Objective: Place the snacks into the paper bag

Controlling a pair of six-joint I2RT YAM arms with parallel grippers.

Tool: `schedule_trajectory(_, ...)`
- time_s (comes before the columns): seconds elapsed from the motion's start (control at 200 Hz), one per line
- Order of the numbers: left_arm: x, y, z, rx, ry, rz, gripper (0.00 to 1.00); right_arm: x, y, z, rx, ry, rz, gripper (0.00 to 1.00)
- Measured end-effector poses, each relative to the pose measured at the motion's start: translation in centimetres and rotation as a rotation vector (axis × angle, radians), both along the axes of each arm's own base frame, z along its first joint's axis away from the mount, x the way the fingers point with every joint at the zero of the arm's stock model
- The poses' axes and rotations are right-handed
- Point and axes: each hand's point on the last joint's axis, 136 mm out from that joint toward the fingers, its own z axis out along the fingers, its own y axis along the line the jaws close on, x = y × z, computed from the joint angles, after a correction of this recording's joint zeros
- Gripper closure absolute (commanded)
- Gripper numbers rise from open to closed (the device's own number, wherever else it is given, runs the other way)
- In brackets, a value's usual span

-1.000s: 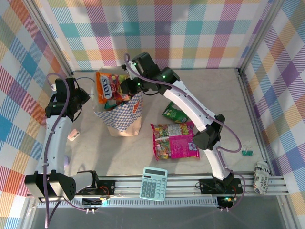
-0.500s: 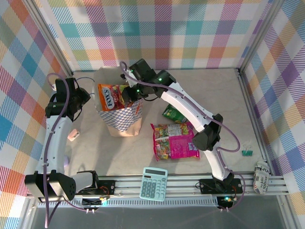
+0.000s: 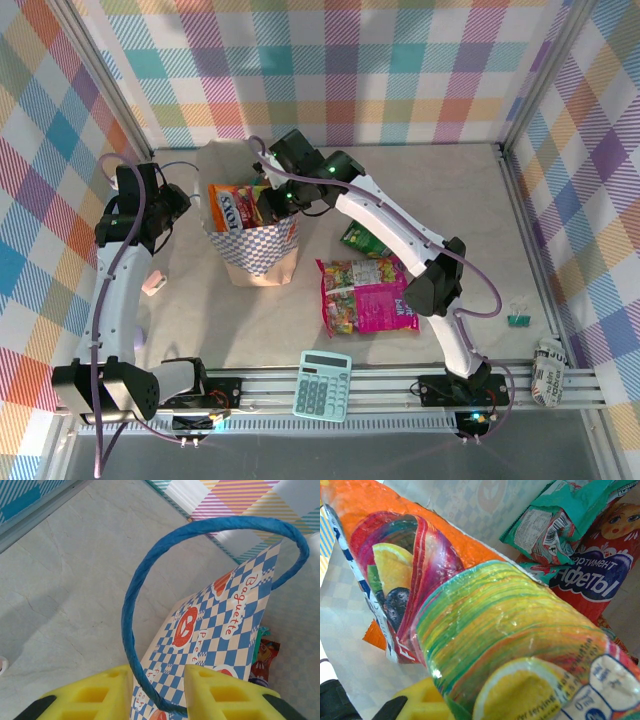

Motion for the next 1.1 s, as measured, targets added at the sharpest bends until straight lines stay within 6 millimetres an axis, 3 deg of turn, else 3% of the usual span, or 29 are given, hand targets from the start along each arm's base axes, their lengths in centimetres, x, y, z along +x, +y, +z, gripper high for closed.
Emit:
schedule_trajectory(0.27,0.0,0.0,0.0,0.0,0.0,-0.001,0.67,-0.1,-0.1,-0.2,-0.008,0.006,0.0,1.0)
schedule_trajectory(0.395,0.0,-0.2,0.0,-0.007,0.0,-0.009,0.66,0.0,-0.4,-0.4,-0.025,0.003,-0.012,0.94)
schedule_trajectory(0.81,0.0,-0.3,0.0,-0.008,0.001,-0.015,0.62,0.1,-0.7,-0.2,-0.033,-0.005,-0.023,0.62)
schedule_trajectory(1.1,0.0,-0.3,0.0,-0.005,0.002,-0.018,0.61,0.0,-0.7,0.5,-0.022,-0.019,-0.024,0.61)
